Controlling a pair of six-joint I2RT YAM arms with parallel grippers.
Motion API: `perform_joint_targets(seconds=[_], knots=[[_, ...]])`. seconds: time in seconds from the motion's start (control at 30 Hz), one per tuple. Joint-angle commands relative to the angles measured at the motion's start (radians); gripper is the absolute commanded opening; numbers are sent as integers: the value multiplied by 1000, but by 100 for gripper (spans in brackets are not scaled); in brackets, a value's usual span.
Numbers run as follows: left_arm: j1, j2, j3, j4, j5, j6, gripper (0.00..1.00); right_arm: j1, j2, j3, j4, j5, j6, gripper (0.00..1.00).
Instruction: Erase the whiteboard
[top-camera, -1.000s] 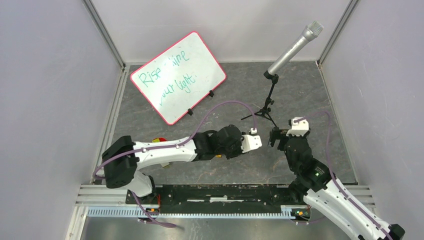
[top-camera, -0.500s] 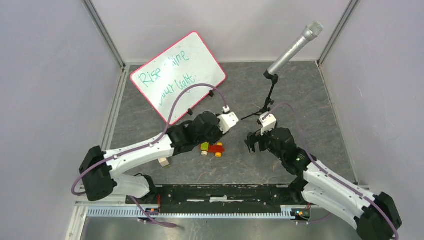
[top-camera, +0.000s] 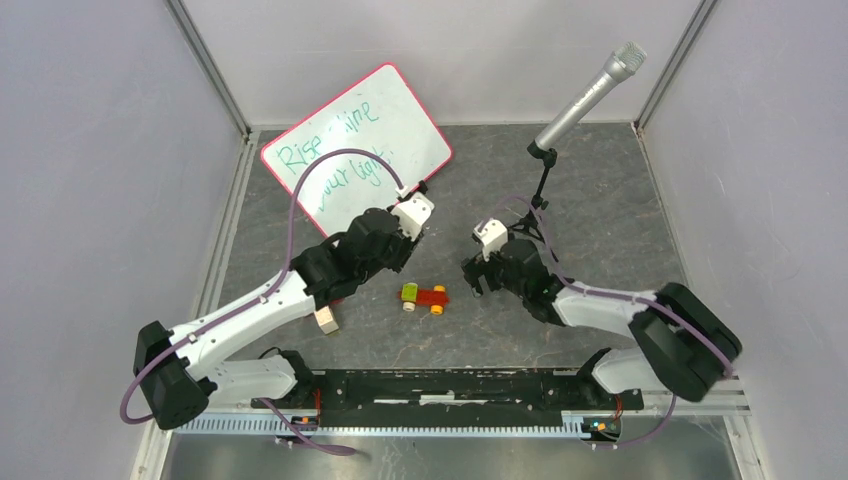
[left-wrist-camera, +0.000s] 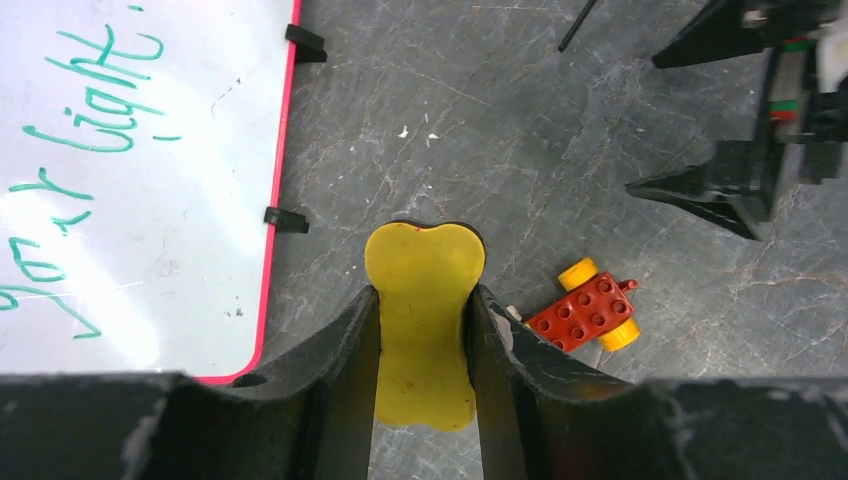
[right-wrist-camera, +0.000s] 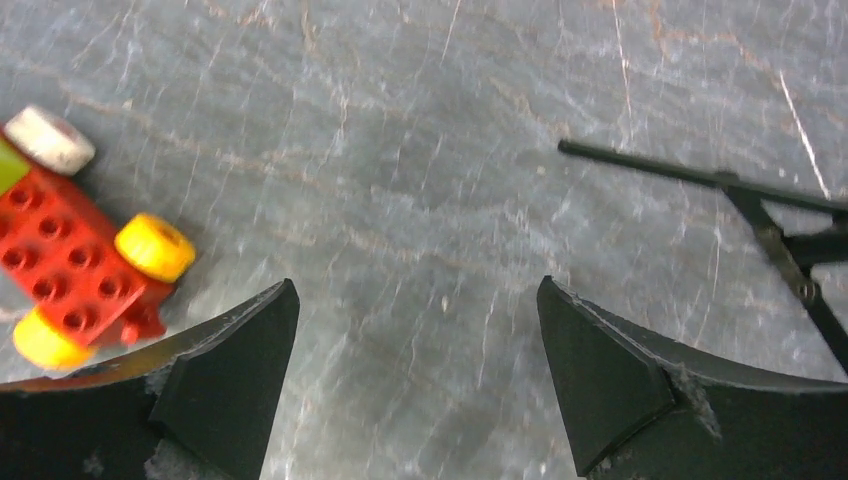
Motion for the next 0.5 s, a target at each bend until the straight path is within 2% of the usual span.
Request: perform_joint_targets(seconds=[0.0, 0.3, 0.47], knots=[[10, -46, 17, 4, -47, -66, 43, 2, 142, 152, 153, 33, -47, 94], [39, -60, 45, -46, -96, 1, 42, 3, 503, 568, 55, 80, -22, 90], [50, -82, 16, -39, -118, 42, 42, -2, 679, 821, -75, 64, -37, 80]])
